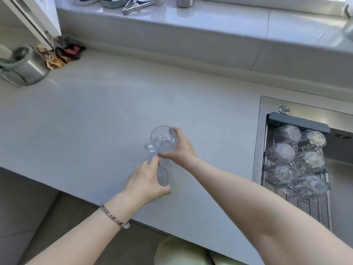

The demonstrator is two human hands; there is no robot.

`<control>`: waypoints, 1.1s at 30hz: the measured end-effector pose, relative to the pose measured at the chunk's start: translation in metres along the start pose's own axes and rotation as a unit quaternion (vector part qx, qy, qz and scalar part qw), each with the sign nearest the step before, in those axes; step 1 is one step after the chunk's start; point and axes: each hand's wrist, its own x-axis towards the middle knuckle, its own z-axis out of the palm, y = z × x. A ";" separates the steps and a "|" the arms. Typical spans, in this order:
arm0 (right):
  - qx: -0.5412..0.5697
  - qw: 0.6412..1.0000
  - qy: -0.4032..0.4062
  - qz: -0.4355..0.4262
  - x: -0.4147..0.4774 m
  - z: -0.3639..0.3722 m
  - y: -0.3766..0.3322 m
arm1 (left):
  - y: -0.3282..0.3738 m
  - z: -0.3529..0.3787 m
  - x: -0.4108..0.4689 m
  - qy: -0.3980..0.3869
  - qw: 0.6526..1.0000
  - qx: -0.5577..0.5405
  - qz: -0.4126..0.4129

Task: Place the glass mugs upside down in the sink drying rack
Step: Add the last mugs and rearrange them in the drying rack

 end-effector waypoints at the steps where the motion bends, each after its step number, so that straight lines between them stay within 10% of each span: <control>1: 0.011 1.000 0.017 0.011 -0.005 -0.003 0.001 | -0.001 0.000 -0.001 0.009 1.000 0.003 0.007; 18: 0.125 0.890 0.122 0.421 -0.219 -0.238 0.151 | 0.132 0.024 -0.014 0.066 0.983 -0.006 0.169; 33: 0.012 0.892 -0.039 0.449 -0.146 -0.239 0.161 | 0.185 0.064 -0.046 0.072 0.985 0.007 0.159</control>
